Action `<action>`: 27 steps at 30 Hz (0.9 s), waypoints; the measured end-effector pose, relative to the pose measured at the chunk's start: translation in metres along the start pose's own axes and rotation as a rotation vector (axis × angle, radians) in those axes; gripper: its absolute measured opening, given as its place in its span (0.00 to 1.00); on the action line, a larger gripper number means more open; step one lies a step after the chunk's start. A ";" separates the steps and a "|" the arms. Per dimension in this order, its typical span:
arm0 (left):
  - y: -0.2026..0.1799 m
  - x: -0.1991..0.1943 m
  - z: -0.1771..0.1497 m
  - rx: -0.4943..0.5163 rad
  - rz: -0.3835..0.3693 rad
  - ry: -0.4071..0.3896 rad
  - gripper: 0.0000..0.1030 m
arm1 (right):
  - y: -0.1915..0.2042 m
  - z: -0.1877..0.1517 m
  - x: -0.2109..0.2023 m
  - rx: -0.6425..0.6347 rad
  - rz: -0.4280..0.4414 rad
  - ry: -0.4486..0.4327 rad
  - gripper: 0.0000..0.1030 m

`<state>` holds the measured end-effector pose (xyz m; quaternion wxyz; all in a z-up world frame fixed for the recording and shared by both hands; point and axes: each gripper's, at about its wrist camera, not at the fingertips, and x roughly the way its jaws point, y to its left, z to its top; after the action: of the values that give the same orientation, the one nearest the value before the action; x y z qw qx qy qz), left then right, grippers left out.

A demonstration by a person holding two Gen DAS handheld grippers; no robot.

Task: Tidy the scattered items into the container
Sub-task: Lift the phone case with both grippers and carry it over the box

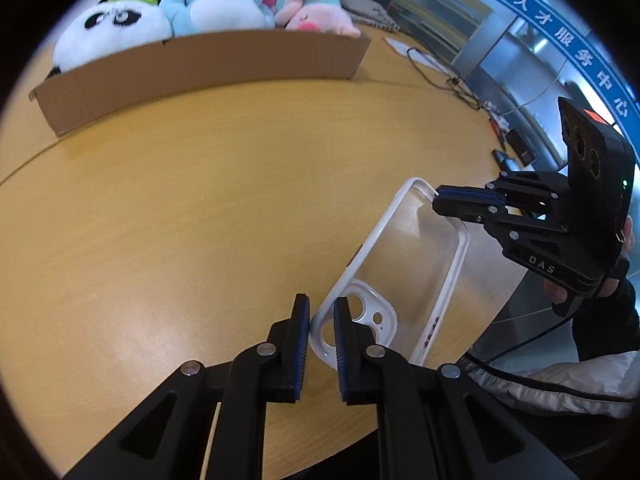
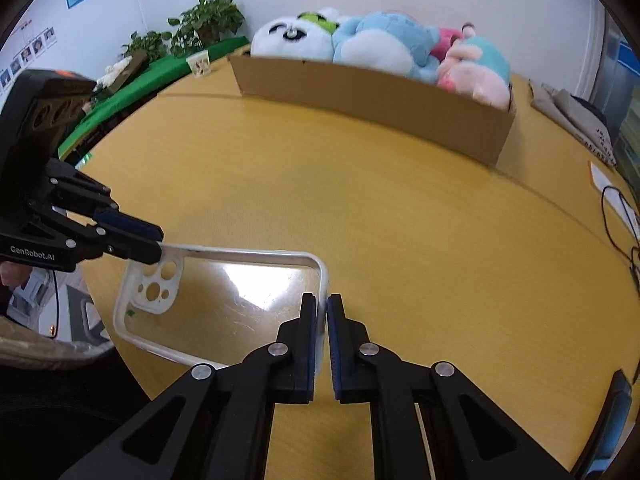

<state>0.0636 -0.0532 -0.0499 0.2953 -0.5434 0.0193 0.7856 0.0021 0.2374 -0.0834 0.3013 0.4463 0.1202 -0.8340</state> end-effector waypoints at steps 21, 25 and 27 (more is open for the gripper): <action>0.011 -0.137 0.145 0.167 0.129 -0.357 0.08 | -0.014 0.190 -0.083 -0.157 -0.132 -0.342 0.06; 0.020 -0.159 0.182 0.197 0.154 -0.423 0.08 | -0.026 0.238 -0.095 -0.180 -0.126 -0.395 0.06; 0.025 -0.170 0.202 0.211 0.176 -0.451 0.08 | -0.031 0.261 -0.098 -0.193 -0.138 -0.417 0.06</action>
<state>-0.0785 -0.0779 0.1721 0.2777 -0.3169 0.0819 0.9032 -0.1506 0.1783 0.1443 0.3031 0.2246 0.1647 -0.9114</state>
